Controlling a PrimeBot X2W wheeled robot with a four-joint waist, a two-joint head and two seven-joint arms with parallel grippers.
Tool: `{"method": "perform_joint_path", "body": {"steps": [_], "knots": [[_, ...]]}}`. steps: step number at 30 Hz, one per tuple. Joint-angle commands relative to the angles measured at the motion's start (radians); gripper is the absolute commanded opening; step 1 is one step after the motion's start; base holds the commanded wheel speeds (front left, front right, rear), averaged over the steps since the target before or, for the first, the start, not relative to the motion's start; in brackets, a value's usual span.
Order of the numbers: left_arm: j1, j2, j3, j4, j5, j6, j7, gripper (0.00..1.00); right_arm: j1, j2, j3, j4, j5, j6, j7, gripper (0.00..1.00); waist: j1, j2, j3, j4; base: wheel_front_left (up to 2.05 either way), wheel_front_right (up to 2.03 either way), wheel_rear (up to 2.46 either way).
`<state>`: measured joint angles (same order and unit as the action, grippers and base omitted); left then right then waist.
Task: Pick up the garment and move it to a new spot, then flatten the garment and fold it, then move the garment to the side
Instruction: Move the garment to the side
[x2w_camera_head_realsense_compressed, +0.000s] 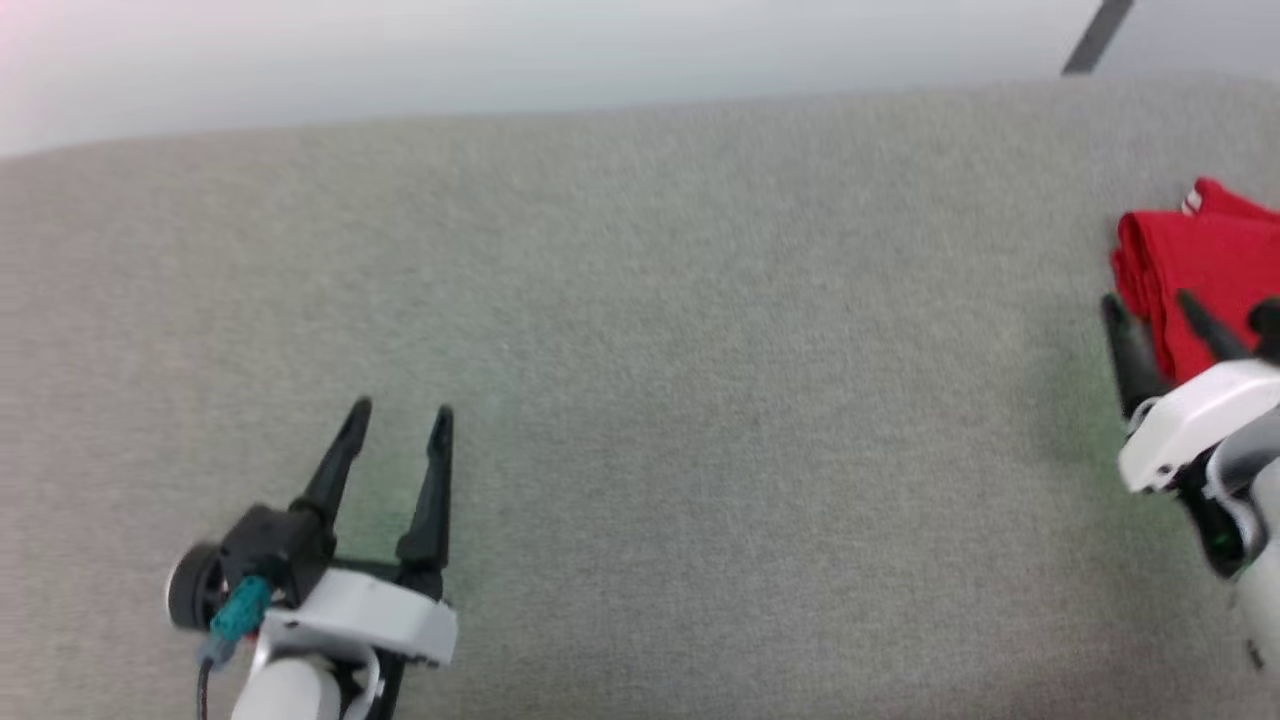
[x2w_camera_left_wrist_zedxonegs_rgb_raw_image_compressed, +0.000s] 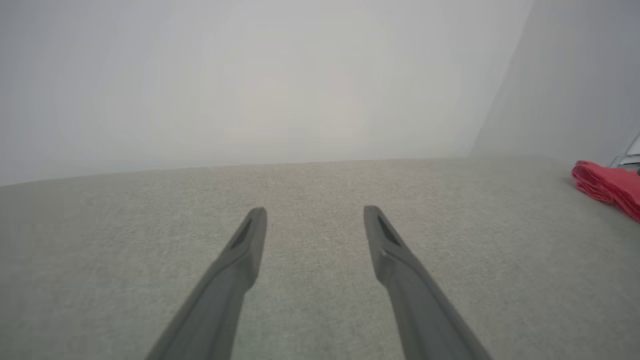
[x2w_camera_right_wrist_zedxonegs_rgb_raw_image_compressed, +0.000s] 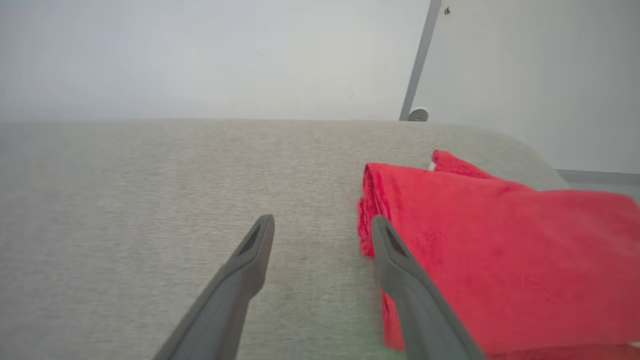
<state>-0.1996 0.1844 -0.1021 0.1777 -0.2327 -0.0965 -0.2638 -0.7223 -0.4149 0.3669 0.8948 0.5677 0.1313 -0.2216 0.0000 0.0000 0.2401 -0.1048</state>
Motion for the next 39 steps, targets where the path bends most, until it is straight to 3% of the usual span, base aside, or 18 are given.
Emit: {"method": "perform_joint_path", "body": {"steps": [1, 9, 22, 33, 39], "knots": [[0.028, -0.007, 0.013, 0.015, -0.007, 0.004, 0.0, 1.0, 0.031, 0.01, 0.004, -0.022, 0.021, -0.001, -0.013, 1.0, 0.0, 0.0, -0.1, 0.058, 0.0, 0.0, 0.0], [0.104, -0.011, 0.089, 0.045, -0.005, -0.005, 0.0, 1.0, 0.183, 0.04, -0.037, -0.186, 0.053, -0.001, -0.041, 1.0, 0.0, 0.0, -0.176, 0.089, 0.0, 0.0, 0.0], [0.214, -0.024, 0.093, 0.021, -0.005, -0.023, 0.0, 1.0, 0.528, 0.063, -0.211, -0.454, -0.049, -0.001, -0.038, 1.0, 0.0, 0.0, -0.243, 0.095, 0.0, 0.0, 0.0], [0.346, -0.052, 0.114, -0.081, -0.04, -0.027, 0.0, 1.0, 0.757, 0.176, -0.41, -0.734, -0.132, -0.001, 0.055, 1.0, 0.0, 0.0, -0.271, 0.107, 0.0, 0.0, 0.0], [0.394, -0.052, 0.123, -0.127, -0.055, -0.03, 0.0, 1.0, 0.836, 0.225, -0.468, -0.853, -0.171, -0.001, 0.105, 1.0, 0.0, 0.0, -0.276, 0.123, 0.0, 0.0, 0.0]]}}
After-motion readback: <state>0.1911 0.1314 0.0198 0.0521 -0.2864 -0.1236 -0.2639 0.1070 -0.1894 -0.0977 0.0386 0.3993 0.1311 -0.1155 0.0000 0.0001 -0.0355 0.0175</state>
